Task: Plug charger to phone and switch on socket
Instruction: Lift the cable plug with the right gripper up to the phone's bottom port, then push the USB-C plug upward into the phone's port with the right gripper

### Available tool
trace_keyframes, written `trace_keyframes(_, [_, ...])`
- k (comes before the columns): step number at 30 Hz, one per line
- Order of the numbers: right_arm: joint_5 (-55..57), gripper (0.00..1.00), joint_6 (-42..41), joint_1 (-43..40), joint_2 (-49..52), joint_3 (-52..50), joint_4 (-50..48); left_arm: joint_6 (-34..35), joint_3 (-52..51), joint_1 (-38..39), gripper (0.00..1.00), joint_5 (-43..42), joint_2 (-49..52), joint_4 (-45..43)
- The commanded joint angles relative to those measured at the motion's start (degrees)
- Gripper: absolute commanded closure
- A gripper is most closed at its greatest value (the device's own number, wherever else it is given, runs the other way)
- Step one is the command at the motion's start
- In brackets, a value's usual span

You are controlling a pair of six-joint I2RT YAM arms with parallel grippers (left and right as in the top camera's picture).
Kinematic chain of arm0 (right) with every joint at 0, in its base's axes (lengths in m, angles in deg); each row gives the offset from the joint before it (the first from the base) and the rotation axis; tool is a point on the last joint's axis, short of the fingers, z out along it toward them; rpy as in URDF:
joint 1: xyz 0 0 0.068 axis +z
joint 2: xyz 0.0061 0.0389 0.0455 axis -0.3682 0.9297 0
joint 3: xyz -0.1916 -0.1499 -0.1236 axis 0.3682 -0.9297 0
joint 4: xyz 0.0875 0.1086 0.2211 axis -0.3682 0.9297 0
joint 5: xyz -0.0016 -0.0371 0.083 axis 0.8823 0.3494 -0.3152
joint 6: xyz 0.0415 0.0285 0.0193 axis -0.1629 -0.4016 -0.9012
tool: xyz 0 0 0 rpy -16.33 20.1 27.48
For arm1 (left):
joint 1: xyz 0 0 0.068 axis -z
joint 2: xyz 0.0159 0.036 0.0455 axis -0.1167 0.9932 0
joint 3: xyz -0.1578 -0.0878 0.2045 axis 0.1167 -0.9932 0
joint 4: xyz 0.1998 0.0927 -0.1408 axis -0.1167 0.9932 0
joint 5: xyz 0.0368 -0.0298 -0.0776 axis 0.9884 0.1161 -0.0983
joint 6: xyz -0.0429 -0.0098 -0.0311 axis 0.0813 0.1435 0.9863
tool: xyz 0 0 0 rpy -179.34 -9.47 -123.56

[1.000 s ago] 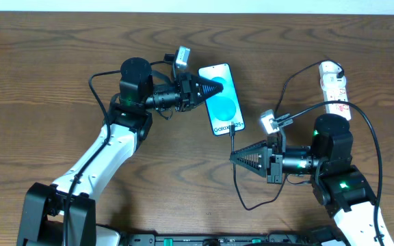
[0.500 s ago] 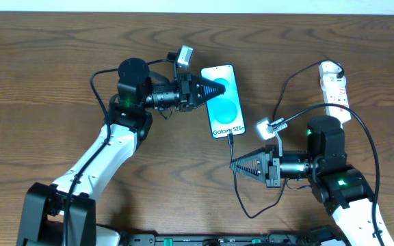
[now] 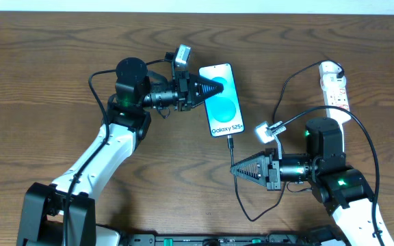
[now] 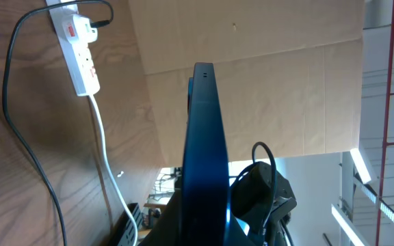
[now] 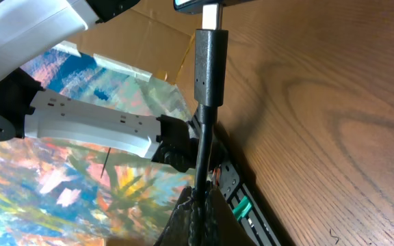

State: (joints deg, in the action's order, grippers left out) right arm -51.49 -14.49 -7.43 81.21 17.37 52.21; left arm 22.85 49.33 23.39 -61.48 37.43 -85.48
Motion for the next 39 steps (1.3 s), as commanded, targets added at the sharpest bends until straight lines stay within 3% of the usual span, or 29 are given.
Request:
trace_keyframes(1, [-1.1,0.99,1.3,0.2,0.1,0.1,0.0,0.9,0.3,-0.3,0.93,-1.4,-0.1,-0.7])
trace_keyframes(39, [2.1,0.99,1.2,0.2,0.2,0.1,-1.3,2.4,0.3,-0.3,0.93,-0.5,-0.1,0.4])
